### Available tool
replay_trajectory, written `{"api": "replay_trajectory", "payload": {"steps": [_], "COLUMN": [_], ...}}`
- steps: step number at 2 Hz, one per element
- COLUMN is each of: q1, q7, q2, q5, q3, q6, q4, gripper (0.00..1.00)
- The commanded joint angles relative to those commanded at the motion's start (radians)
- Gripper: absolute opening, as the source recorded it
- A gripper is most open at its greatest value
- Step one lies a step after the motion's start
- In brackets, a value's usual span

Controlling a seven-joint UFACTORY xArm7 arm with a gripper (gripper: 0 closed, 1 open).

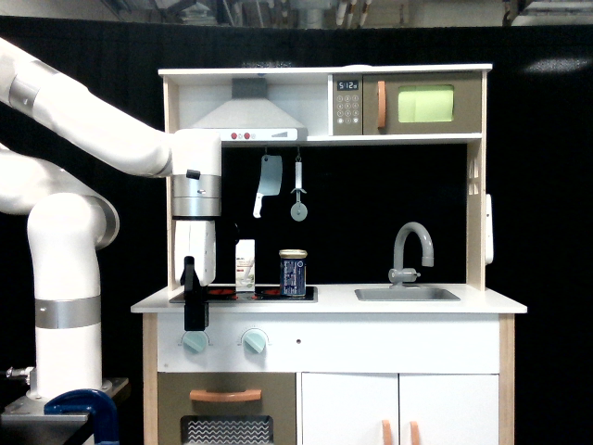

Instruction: Put the canned spam into the sink

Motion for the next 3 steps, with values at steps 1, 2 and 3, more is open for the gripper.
{"api": "replay_trajectory", "payload": {"steps": [1, 2, 3], "q1": [-0.004, 0.070, 0.225], "q7": [-0.005, -0.146, -0.504], "q2": [-0.023, 0.054, 0.172], "q5": [-0.006, -0.046, -0.035], "q3": [-0.007, -0.007, -0.128], "q6": [0.017, 0.058, -0.021], "q4": [0.011, 0.171, 0.298], "gripper": [1.00, 1.00, 1.00]}}
